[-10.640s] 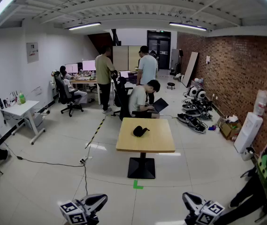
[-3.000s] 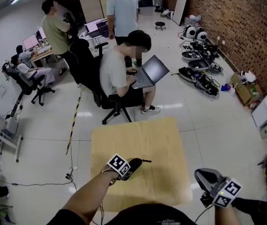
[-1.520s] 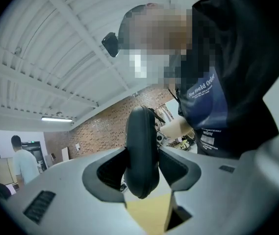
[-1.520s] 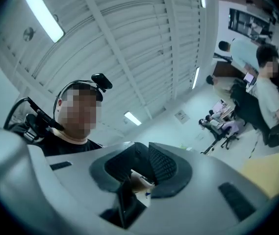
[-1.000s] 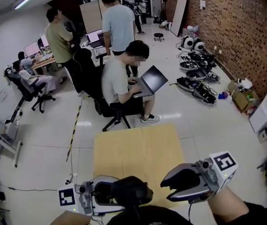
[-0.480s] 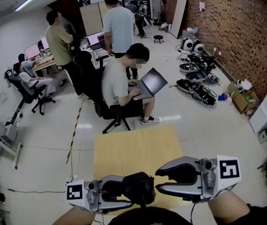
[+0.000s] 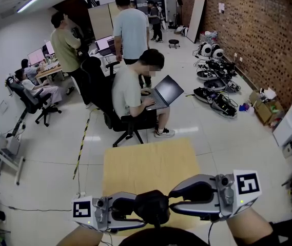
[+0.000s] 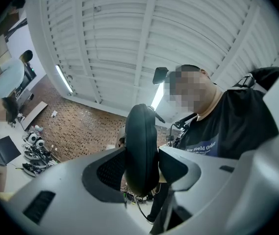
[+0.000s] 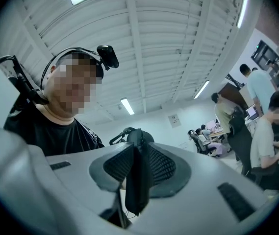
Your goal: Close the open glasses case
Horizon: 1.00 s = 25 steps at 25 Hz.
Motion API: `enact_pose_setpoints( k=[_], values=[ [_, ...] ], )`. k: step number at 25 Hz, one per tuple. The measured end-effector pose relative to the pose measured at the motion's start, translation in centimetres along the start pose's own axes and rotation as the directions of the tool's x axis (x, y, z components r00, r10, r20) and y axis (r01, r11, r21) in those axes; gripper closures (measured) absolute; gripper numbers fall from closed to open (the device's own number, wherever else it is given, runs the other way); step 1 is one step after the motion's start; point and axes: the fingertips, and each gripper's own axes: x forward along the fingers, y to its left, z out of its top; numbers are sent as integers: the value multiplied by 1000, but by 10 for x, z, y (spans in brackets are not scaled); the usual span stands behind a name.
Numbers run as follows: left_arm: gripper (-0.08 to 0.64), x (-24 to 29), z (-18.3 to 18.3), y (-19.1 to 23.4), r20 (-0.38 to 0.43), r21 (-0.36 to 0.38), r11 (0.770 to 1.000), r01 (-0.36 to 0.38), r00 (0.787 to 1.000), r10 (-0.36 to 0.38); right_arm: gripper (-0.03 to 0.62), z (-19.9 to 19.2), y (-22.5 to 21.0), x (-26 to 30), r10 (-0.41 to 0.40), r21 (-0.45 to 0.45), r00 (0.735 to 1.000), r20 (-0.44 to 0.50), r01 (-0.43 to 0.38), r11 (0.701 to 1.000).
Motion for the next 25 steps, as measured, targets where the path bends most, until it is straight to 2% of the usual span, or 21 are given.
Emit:
enact_pose_setpoints(
  k=[2,6,10,12,15,16,19,25],
  values=[
    [345,1,0,-1,-1,0,1000,7,1000,-7,599,0,-1,0,-8,1,1000,-1,8,1000],
    [345,0,-2,-2,-9,4,1000,13,1000,-13,603,-1,-2,-2,-14,-5,1000,0,14,1000],
    [345,-1,-3,-6,-22,14,1000,20,1000,-19,604,9,-5,-7,-29,20,998,59,28,999],
    [345,-2,2,-8,2,6,999,32,999,-32,604,12,-6,-11,-37,14,997,73,36,999],
    [345,-5,15,-12,85,-38,996,81,993,-78,604,12,3,-8,-42,-31,998,42,43,999],
    [345,-5,17,-13,103,-51,994,96,991,-90,554,11,8,-4,-35,-54,999,21,36,998],
    [345,-4,12,-13,95,-63,992,106,990,-100,495,6,20,7,-19,-93,1000,-24,16,996],
    [345,0,11,-22,88,-82,983,165,984,-158,488,13,26,13,76,19,997,21,-77,997]
  ],
)
